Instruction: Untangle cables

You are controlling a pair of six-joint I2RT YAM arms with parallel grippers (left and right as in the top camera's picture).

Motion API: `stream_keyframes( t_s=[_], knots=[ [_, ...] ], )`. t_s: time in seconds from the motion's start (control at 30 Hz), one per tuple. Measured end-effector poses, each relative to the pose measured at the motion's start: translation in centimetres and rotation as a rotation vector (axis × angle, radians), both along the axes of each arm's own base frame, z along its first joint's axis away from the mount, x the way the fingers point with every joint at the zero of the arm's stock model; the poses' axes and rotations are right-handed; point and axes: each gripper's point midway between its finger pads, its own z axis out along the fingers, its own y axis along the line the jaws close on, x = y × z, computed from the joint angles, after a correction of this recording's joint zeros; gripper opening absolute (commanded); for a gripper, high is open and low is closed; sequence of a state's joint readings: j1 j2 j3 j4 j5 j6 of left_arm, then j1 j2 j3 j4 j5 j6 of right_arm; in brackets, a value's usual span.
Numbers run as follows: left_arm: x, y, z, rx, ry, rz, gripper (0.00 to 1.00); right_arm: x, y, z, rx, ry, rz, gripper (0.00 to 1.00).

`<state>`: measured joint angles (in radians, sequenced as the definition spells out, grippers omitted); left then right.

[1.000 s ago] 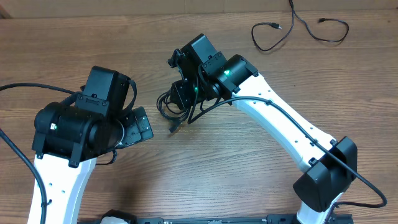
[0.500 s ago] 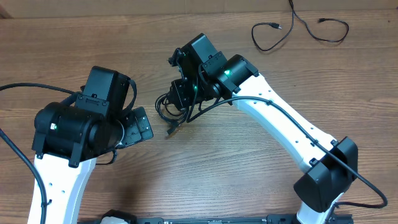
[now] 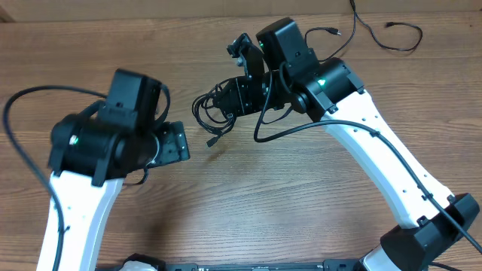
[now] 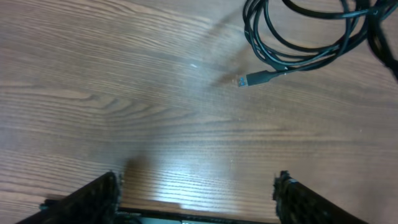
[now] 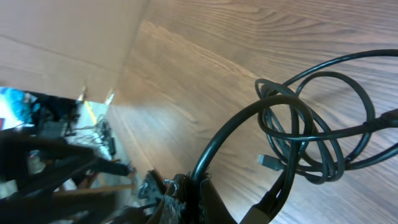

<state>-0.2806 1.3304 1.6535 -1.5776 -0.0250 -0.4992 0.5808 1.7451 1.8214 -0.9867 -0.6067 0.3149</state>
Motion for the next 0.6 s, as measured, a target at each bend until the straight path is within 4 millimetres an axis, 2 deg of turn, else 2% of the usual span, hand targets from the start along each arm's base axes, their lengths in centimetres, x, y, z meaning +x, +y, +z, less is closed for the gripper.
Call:
stream_keyframes(
  t_s=[0.17,0.3,0.5,0.6],
  knots=[
    [1.5,-0.8,-2.0,0.023,0.07,-0.091,0.74,0.0,-0.3,0.4,0.032,0.04,-0.007,0.04],
    [3.1,-1.5,-3.1,0.037,0.08,-0.169,0.77,0.2,-0.7,0.8,0.068,0.075,-0.008,0.04],
    [5.9,-2.6,-3.0,0.032,-0.015,-0.263,0.8,-0.6,-0.6,1.8,0.132,0.12,0.038,0.04],
    [6.6,-3.6,-3.1,0.004,-0.036,-0.324,0.78,-1.0,-0.3,2.3,0.162,0.132,0.068,0.04]
  ],
)
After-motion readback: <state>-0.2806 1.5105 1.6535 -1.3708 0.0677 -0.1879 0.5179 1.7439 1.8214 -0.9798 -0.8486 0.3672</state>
